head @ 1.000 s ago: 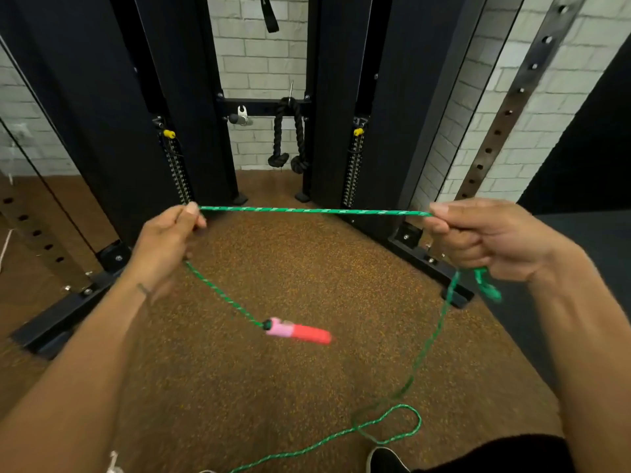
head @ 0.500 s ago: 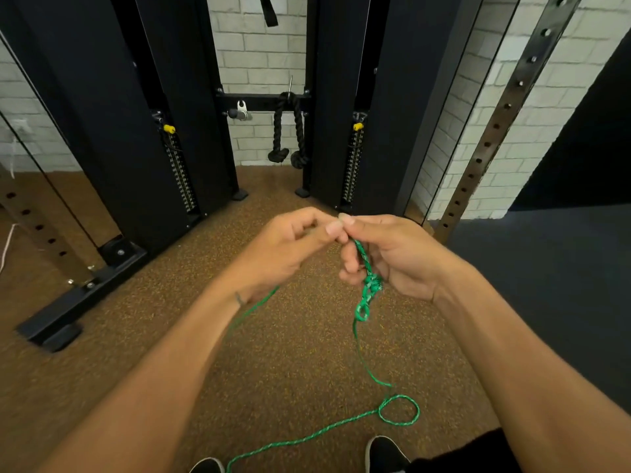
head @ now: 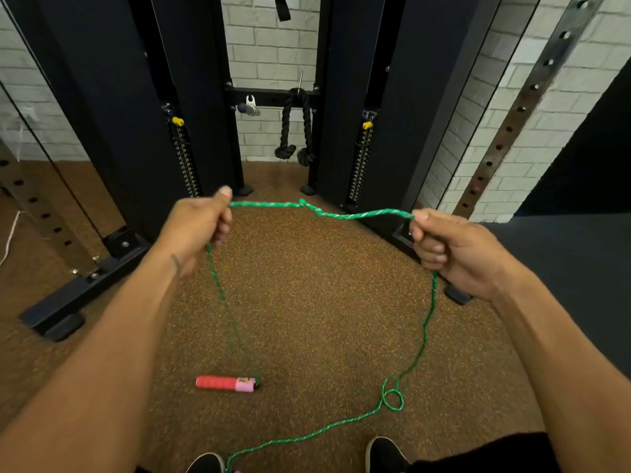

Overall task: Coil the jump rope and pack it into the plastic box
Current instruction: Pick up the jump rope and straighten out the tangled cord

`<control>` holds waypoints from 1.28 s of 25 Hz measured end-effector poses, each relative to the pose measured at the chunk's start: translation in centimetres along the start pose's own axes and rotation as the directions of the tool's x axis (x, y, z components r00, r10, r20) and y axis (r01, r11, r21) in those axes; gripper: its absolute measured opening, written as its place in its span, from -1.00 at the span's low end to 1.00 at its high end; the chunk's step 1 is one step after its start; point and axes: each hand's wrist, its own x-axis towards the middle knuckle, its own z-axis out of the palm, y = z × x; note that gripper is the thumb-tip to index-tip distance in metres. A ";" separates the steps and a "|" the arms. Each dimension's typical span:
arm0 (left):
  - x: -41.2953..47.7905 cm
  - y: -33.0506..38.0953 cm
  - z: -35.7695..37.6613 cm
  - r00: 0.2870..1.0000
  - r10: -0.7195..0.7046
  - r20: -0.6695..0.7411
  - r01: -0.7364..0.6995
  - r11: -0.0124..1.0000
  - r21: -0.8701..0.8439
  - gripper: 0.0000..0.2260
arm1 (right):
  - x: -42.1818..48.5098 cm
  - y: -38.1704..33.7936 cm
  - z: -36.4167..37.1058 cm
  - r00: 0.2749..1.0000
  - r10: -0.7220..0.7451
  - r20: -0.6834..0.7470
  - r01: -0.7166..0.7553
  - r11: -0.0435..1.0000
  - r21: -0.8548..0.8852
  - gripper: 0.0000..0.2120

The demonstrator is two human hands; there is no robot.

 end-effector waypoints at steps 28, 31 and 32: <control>-5.5 1.3 8.1 0.635 0.188 0.750 -0.138 0.982 -0.130 -0.54 | 2.1 -1.6 4.3 0.995 -0.097 0.039 0.094 0.993 0.073 -0.76; -6.7 2.1 10.1 0.697 0.302 0.650 -0.197 0.953 -0.231 -0.73 | 2.1 -1.9 3.9 0.997 -0.074 0.015 0.070 0.981 0.178 -0.73; -5.7 1.6 9.4 0.740 0.345 0.577 -0.328 0.934 -0.138 -0.68 | 1.6 -2.3 3.3 0.998 -0.040 0.051 0.028 0.977 0.210 -0.71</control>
